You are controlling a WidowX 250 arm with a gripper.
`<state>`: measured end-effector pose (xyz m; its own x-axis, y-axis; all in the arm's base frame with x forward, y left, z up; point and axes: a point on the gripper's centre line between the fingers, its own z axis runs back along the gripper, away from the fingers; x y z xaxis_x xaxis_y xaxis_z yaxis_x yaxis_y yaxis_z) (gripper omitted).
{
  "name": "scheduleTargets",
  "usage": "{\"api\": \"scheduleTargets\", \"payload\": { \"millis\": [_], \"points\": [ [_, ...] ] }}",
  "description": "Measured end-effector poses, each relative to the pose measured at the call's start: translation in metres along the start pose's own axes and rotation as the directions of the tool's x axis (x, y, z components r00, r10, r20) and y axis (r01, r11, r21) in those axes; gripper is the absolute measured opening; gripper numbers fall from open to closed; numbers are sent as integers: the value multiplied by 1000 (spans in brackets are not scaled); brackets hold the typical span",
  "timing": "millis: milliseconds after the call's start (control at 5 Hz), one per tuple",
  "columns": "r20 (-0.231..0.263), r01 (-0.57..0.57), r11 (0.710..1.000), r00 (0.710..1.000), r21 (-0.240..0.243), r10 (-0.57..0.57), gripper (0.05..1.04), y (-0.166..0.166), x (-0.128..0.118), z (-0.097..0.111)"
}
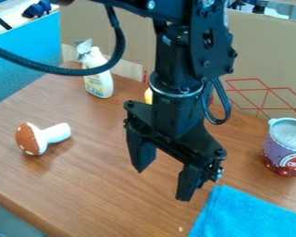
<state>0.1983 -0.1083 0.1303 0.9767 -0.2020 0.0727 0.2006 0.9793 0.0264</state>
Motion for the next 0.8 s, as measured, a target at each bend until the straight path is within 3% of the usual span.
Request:
{"api": "scheduleTargets", "payload": {
  "millis": [200, 400, 600, 800],
  "points": [
    [-22, 2, 1000, 1000, 1, -2, 1001, -2, -2, -6],
    [-10, 33, 998, 999, -59, -34, 1001, -34, 11, -11],
    [8, 16, 998, 1000, -66, -16, 1001, -59, 21, -24],
    [6, 32, 999, 999, -43, -31, 1001, -77, 29, -37]
  ]
}}
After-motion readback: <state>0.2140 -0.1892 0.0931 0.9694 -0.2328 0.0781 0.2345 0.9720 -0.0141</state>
